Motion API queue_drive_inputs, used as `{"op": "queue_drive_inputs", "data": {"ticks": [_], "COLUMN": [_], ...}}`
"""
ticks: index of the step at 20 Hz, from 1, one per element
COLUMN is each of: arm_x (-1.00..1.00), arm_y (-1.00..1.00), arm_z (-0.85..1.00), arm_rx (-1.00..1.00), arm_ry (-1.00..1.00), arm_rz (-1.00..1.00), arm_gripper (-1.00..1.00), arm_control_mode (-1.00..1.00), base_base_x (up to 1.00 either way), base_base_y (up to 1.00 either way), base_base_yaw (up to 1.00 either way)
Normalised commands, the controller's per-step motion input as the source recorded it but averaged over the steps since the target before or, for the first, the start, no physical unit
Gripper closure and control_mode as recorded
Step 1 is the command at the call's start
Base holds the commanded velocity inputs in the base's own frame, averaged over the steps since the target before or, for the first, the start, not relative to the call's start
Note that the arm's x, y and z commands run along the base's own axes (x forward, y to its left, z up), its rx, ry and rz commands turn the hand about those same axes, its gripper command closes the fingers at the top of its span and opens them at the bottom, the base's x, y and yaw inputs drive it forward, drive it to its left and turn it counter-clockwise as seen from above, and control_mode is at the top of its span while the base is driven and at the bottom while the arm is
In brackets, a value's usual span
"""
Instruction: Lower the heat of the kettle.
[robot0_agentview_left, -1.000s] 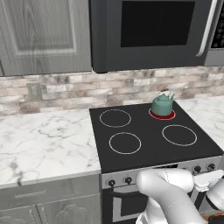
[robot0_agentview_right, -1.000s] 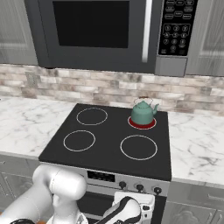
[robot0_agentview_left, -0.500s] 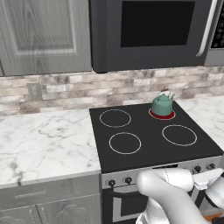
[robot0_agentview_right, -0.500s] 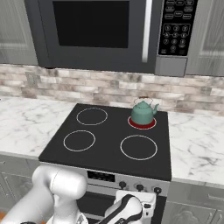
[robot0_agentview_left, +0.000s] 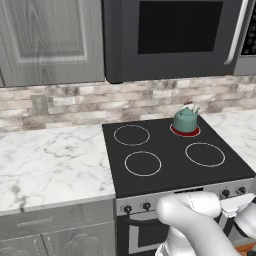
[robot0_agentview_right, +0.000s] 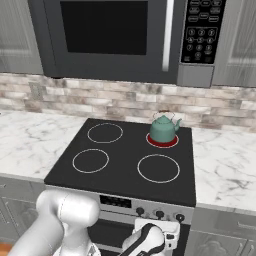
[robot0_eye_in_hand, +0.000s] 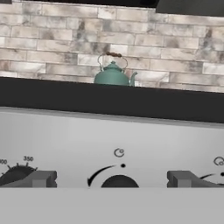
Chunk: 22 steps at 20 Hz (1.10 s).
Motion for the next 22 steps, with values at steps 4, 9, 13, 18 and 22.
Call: {"op": "queue_drive_inputs", "data": {"ticks": [4, 9, 13, 18, 22], "arm_x": [0.00, 0.00, 0.03, 0.03, 0.06], "arm_y": [-0.11, -0.05, 0.00, 0.00, 0.00], "arm_z": [-0.12, -0.08, -0.09, -0.08, -0.02], "arm_rx": [0.00, 0.00, 0.00, 0.00, 0.01], "arm_ry": [0.00, 0.00, 0.00, 0.00, 0.00], "arm_rz": [0.00, 0.00, 0.00, 0.00, 0.00], "arm_gripper": [-1.00, -1.00, -1.00, -1.00, -1.00], "arm_control_mode": [-1.00, -1.00, -1.00, -1.00, -1.00], "base_base_x": [0.00, 0.00, 0.00, 0.00, 0.00], "base_base_y": [0.00, 0.00, 0.00, 0.00, 0.00], "base_base_yaw": [0.00, 0.00, 0.00, 0.00, 0.00]}}
